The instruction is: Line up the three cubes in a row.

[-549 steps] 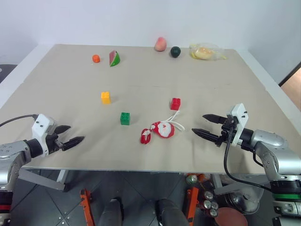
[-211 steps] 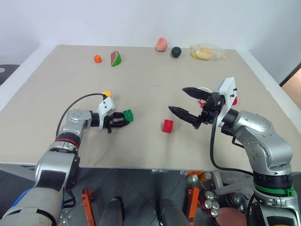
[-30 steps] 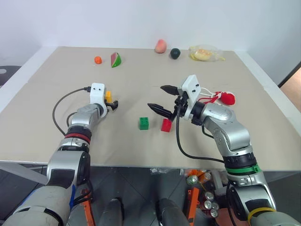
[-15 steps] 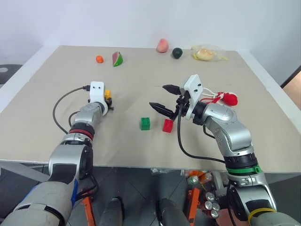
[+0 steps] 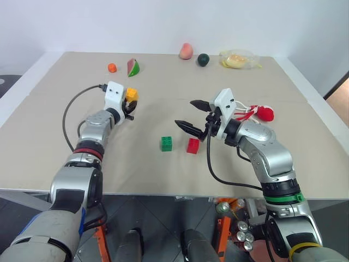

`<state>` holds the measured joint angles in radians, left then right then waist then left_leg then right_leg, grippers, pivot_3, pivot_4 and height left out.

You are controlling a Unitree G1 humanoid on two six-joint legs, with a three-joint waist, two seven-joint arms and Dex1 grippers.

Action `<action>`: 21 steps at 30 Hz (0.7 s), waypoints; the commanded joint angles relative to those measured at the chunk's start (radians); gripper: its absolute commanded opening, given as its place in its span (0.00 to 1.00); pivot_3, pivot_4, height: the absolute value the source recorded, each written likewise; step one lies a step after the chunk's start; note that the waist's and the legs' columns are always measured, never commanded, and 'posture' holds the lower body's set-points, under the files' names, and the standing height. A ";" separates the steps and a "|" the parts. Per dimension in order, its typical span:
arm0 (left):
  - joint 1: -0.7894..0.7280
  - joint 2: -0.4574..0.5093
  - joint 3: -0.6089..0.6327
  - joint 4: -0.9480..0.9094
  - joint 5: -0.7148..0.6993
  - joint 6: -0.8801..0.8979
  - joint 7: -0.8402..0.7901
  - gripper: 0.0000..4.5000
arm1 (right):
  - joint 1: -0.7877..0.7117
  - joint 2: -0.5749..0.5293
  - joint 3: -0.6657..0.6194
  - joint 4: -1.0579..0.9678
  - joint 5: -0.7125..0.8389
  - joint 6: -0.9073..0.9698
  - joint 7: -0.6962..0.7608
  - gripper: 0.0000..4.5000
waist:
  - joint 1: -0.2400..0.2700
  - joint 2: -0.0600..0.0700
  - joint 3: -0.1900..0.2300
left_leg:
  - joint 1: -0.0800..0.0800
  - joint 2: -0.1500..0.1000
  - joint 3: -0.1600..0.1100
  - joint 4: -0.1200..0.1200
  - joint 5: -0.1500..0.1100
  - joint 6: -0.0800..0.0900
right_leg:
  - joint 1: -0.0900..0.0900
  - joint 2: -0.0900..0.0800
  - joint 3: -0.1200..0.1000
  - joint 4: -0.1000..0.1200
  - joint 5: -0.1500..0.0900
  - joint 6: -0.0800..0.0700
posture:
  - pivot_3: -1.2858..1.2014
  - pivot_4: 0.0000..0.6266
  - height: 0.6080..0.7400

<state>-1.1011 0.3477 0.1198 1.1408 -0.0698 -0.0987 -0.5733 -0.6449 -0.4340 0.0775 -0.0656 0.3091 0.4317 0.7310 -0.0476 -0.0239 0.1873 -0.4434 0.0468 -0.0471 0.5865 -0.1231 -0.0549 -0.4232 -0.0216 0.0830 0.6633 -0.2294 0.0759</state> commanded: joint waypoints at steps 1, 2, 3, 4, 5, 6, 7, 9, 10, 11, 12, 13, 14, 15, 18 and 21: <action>0.035 0.078 0.001 -0.047 -0.044 -0.096 -0.301 0.28 | -0.008 -0.020 -0.037 -0.045 0.009 -0.004 -0.001 1.00 | -0.002 0.000 0.000 | 0.000 0.000 0.000 -0.001 0.000 0.000 | 0.000 0.000 0.000 0.000 -0.001 -0.001 | 0.52 0.24 1.00; 0.043 0.098 -0.004 -0.043 -0.045 -0.108 -0.357 0.28 | -0.007 -0.024 -0.040 -0.047 0.010 -0.003 -0.002 1.00 | -0.002 0.000 0.000 | 0.000 0.000 0.000 -0.001 0.000 0.000 | 0.000 0.000 0.000 0.000 -0.001 -0.001 | 0.52 0.24 1.00; 0.058 0.124 -0.009 -0.040 -0.048 -0.138 -0.442 0.28 | -0.004 -0.029 -0.044 -0.051 0.013 -0.001 -0.004 1.00 | -0.002 0.000 0.000 | 0.000 0.000 0.000 -0.001 0.000 0.000 | -0.001 0.000 0.000 0.000 -0.001 -0.002 | 0.52 0.24 1.00; 0.070 0.146 -0.015 -0.038 -0.049 -0.160 -0.515 0.28 | -0.001 -0.033 -0.049 -0.056 0.015 0.002 -0.005 1.00 | -0.002 0.000 0.000 | 0.000 0.001 0.000 -0.002 0.000 0.000 | -0.001 0.000 0.000 0.000 -0.001 -0.002 | 0.52 0.24 1.00; 0.085 0.168 -0.023 -0.037 -0.049 -0.184 -0.597 0.28 | 0.004 -0.039 -0.055 -0.063 0.017 0.006 -0.006 1.00 | -0.001 0.000 0.000 | 0.000 0.001 0.000 -0.002 0.000 0.000 | -0.001 0.000 0.000 0.000 -0.002 -0.002 | 0.52 0.24 1.00; 0.097 0.184 -0.028 -0.037 -0.052 -0.200 -0.669 0.28 | 0.010 -0.044 -0.060 -0.071 0.020 0.011 -0.007 1.00 | -0.001 0.000 0.000 | 0.000 0.001 0.000 -0.002 0.000 0.000 | -0.001 0.000 0.000 0.000 -0.002 -0.002 | 0.52 0.24 1.00; 0.106 0.198 -0.035 -0.035 -0.052 -0.207 -0.731 0.28 | 0.016 -0.049 -0.067 -0.081 0.024 0.017 -0.009 1.00 | 0.000 0.000 0.000 | 0.000 0.001 0.000 -0.002 0.000 0.000 | -0.001 0.000 0.000 0.000 -0.002 -0.003 | 0.52 0.24 1.00; 0.113 0.214 -0.041 -0.023 -0.053 -0.222 -0.806 0.28 | 0.028 -0.056 -0.079 -0.100 0.030 0.030 -0.013 1.00 | 0.003 0.000 0.000 | -0.001 0.001 0.000 -0.002 0.000 0.000 | -0.001 0.000 -0.001 0.000 -0.002 -0.003 | 0.52 0.24 1.00; 0.113 0.216 -0.043 -0.016 -0.053 -0.230 -0.833 0.28 | 0.034 -0.058 -0.085 -0.109 0.034 0.038 -0.016 1.00 | 0.004 0.000 0.000 | -0.001 0.001 0.000 -0.002 0.000 0.000 | -0.001 0.000 -0.001 0.000 -0.002 -0.003 | 0.52 0.24 1.00; 0.111 0.214 -0.045 -0.006 -0.051 -0.237 -0.854 0.28 | 0.041 -0.062 -0.091 -0.120 0.037 0.047 -0.020 1.00 | 0.004 0.000 0.000 | -0.001 0.001 0.000 -0.001 0.000 0.000 | -0.001 0.000 -0.001 0.000 -0.003 -0.003 | 0.52 0.24 1.00; 0.107 0.209 -0.045 0.003 -0.051 -0.236 -0.872 0.28 | 0.049 -0.066 -0.096 -0.130 0.040 0.055 -0.024 1.00 | 0.004 0.000 0.000 | -0.002 0.001 0.000 0.000 0.000 0.000 | -0.001 0.000 -0.001 0.000 -0.003 -0.003 | 0.52 0.24 1.00; 0.103 0.203 -0.044 0.012 -0.051 -0.231 -0.886 0.28 | 0.055 -0.070 -0.100 -0.139 0.042 0.062 -0.029 1.00 | 0.003 0.000 0.000 | -0.002 0.001 0.000 0.000 0.000 0.000 | -0.001 -0.001 -0.001 0.000 -0.003 -0.004 | 0.52 0.24 1.00; 0.099 0.198 -0.042 0.017 -0.051 -0.227 -0.893 0.28 | 0.059 -0.073 -0.103 -0.146 0.044 0.067 -0.031 1.00 | 0.002 0.000 0.000 | -0.002 0.001 0.000 0.000 0.000 0.000 | -0.001 -0.001 -0.001 0.000 -0.003 -0.005 | 0.52 0.24 1.00; 0.095 0.192 -0.045 0.025 -0.047 -0.224 -0.901 0.28 | 0.065 -0.078 -0.106 -0.156 0.046 0.075 -0.033 1.00 | 0.002 0.000 0.000 | -0.002 0.001 0.000 0.001 0.000 0.000 | -0.001 -0.001 -0.001 0.000 -0.004 -0.006 | 0.52 0.24 1.00; 0.091 0.178 -0.068 0.047 -0.019 -0.244 -0.927 0.28 | 0.084 -0.093 -0.116 -0.190 0.054 0.099 -0.041 1.00 | 0.001 0.000 0.000 | -0.002 0.001 0.000 0.001 0.000 0.000 | -0.001 0.000 -0.001 0.000 -0.003 -0.006 | 0.52 0.24 1.00; 0.091 0.171 -0.093 0.061 0.003 -0.269 -0.939 0.28 | 0.102 -0.108 -0.127 -0.220 0.064 0.119 -0.048 1.00 | 0.001 0.000 0.000 | -0.002 0.001 0.000 0.001 0.000 0.000 | -0.001 0.000 -0.001 0.001 -0.003 -0.005 | 0.52 0.24 1.00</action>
<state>-0.9802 0.5168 0.0319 1.2028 -0.0753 -0.3431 -1.4991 -0.5459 -0.5275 -0.0122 -0.2274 0.3537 0.5464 0.6912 -0.0466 -0.0240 0.1873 -0.4452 0.0479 -0.0476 0.5878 -0.1229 -0.0545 -0.4240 -0.0215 0.0819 0.6639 -0.2320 0.0706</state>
